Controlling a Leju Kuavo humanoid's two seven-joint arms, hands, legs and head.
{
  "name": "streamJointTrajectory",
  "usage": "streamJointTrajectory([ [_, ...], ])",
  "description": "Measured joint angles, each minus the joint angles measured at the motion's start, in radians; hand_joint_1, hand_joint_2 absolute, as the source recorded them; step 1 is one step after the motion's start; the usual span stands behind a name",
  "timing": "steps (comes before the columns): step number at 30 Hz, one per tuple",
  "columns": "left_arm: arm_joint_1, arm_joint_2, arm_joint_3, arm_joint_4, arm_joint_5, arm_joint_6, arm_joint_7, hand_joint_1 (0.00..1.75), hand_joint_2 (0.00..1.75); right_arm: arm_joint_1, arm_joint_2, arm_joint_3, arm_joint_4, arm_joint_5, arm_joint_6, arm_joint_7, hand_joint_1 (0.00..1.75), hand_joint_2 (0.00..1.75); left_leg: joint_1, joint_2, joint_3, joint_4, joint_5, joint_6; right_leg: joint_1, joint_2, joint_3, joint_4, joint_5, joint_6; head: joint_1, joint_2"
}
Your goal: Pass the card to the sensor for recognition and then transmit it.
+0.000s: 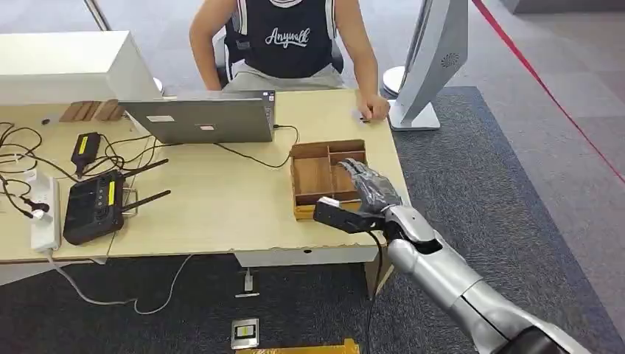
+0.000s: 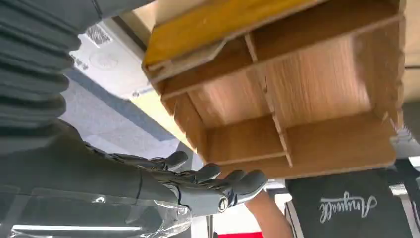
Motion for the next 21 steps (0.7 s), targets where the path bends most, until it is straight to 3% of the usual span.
streamJointTrajectory([
  [11, -0.005, 0.000, 0.002, 0.000, -0.041, -0.013, 0.025, 0.00, 0.00, 0.059, -0.035, -0.005, -0.060, -0.002, 0.007, 0.019, 0.00, 1.75, 0.000, 0.000, 0.000, 0.000, 0.000, 0.000, 0.000, 0.000, 0.000, 0.000, 0.000, 0.000, 0.001, 0.000],
  [21, -0.006, 0.000, 0.002, 0.000, -0.046, -0.013, 0.025, 0.00, 0.00, 0.059, -0.021, 0.007, -0.062, 0.037, 0.011, 0.005, 0.00, 1.75, 0.000, 0.000, 0.000, 0.000, 0.000, 0.000, 0.000, 0.000, 0.000, 0.000, 0.000, 0.000, 0.000, 0.000],
])
